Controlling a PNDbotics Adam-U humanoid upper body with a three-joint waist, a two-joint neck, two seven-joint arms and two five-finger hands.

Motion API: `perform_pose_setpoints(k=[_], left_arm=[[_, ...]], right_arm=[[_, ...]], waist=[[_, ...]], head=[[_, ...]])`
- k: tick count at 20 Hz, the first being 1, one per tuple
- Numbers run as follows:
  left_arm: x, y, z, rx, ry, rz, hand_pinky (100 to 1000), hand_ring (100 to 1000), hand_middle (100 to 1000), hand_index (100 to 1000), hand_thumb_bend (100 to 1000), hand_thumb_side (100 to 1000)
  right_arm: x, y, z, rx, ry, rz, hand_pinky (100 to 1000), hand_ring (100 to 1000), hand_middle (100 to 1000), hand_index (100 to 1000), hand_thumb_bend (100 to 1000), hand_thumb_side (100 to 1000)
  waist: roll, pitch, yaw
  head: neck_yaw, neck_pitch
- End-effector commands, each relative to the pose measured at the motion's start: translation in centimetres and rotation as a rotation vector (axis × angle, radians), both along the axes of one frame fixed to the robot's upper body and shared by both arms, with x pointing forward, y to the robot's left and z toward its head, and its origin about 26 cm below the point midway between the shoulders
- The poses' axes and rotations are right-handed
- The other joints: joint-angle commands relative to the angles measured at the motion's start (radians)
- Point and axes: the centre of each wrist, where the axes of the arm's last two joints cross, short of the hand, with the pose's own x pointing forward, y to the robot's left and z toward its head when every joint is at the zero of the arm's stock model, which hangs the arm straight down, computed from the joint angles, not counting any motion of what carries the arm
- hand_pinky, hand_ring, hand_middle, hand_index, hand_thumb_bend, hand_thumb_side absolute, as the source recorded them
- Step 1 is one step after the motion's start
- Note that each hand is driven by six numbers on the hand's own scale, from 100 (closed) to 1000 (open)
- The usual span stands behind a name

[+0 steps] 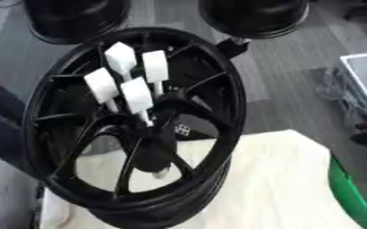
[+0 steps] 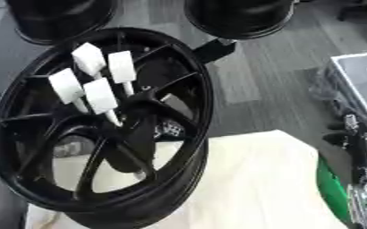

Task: Pull the pin out of the wheel hub.

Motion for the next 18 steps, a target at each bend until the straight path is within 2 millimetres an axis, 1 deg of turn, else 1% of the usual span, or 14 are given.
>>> perform_pose_setpoints(k=[1,2,3,5,7,9,10,14,18], left_arm=[[-1.1,-1.9,3.8,0.251,-0.097,-0.091,675,575,602,728,709,292],[-1.2,-2.5,4.4,0.316,-0.113,-0.117,684,581,603,726,696,278],[-1.3,-3.0,4.9,0.377,-0.123,-0.138,692,584,605,726,666,235],[-1.5,-3.8,5.5,0.5,-0.134,-0.176,702,587,603,719,617,182],[-1.6,-4.4,5.8,0.618,-0.132,-0.209,698,581,599,713,574,135],[-1.6,-4.6,5.7,0.721,-0.113,-0.242,694,579,599,712,555,117],[-1.6,-4.6,5.6,0.765,-0.096,-0.258,684,574,599,712,539,106],[-1.0,-3.8,5.2,0.909,-0.012,-0.322,657,550,596,709,544,103],[-0.9,-2.4,5.8,0.991,0.032,-0.361,648,537,597,708,540,102]], right_arm=[[0.2,-0.6,0.8,-0.039,-0.008,0.007,669,538,587,751,100,974],[0.2,-0.5,0.8,-0.039,-0.007,0.01,669,538,587,751,100,975],[0.2,-0.5,0.8,-0.039,-0.007,0.013,669,538,587,751,100,976],[0.3,-0.4,0.9,-0.038,-0.009,0.022,670,538,587,751,100,977],[0.4,-0.2,0.9,-0.037,-0.01,0.03,669,538,587,751,100,978],[0.5,-0.1,0.9,-0.034,-0.012,0.035,670,538,587,751,100,978],[0.5,0.0,0.9,-0.033,-0.012,0.037,670,538,587,751,100,978],[0.5,0.1,0.9,-0.029,-0.011,0.041,670,538,587,751,100,976],[0.6,0.3,0.8,-0.025,-0.012,0.047,670,538,587,751,100,976]], waist=[[0.001,-0.02,-0.006],[0.002,-0.019,-0.01],[0.003,-0.019,-0.014],[0.005,-0.017,-0.023],[0.004,-0.015,-0.031],[0.003,-0.013,-0.036],[0.002,-0.013,-0.036],[-0.004,-0.014,-0.038],[-0.008,-0.014,-0.044]], head=[[0.01,-0.002],[0.013,-0.002],[0.016,-0.002],[0.023,-0.002],[0.028,-0.002],[0.03,-0.002],[0.031,-0.002],[0.032,-0.002],[0.037,-0.002]])
